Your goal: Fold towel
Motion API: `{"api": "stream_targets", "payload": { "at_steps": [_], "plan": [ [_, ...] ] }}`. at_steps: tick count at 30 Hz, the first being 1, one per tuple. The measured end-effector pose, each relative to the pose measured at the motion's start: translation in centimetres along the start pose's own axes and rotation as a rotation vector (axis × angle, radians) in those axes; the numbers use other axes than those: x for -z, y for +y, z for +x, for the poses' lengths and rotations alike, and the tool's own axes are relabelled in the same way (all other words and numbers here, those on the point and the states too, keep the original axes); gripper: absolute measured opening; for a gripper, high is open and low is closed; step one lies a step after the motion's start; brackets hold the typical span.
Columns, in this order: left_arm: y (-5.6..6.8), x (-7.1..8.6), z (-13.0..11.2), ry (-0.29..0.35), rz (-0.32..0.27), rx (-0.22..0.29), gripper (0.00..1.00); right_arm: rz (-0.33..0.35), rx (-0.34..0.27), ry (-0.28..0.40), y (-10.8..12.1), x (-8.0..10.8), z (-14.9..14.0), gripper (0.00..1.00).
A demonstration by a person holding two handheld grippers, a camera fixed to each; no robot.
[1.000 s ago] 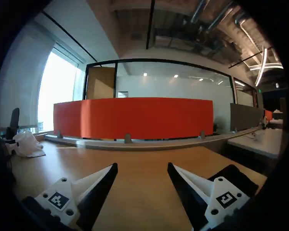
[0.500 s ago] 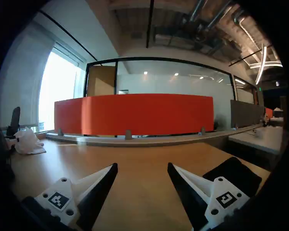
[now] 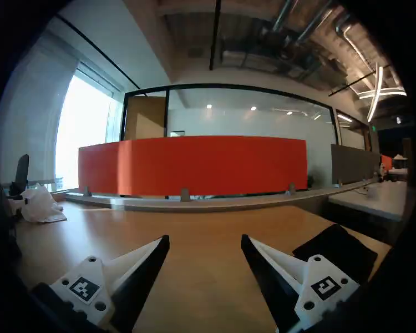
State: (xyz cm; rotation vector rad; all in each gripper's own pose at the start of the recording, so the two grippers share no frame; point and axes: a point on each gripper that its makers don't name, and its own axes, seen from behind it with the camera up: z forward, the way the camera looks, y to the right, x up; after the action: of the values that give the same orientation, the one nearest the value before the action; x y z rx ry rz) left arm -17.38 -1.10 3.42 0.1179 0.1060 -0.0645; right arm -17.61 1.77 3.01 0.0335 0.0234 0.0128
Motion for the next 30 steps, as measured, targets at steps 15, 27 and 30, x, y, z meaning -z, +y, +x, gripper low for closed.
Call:
{"api": "stream_targets", "payload": {
  "at_steps": [15, 27, 30],
  "plan": [
    [-0.03, 0.02, -0.02, 0.0, 0.0, 0.0, 0.92, 0.013, 0.019, 0.002, -0.65, 0.02, -0.28, 1.0],
    [-0.04, 0.04, 0.06, 0.0, 0.0, 0.0, 0.92, 0.013, 0.019, 0.002, -0.59, 0.03, -0.32, 1.0],
    [-0.04, 0.06, 0.1, 0.0, 0.0, 0.0, 0.92, 0.013, 0.019, 0.002, -0.59, 0.04, -0.33, 1.0]
  ]
}}
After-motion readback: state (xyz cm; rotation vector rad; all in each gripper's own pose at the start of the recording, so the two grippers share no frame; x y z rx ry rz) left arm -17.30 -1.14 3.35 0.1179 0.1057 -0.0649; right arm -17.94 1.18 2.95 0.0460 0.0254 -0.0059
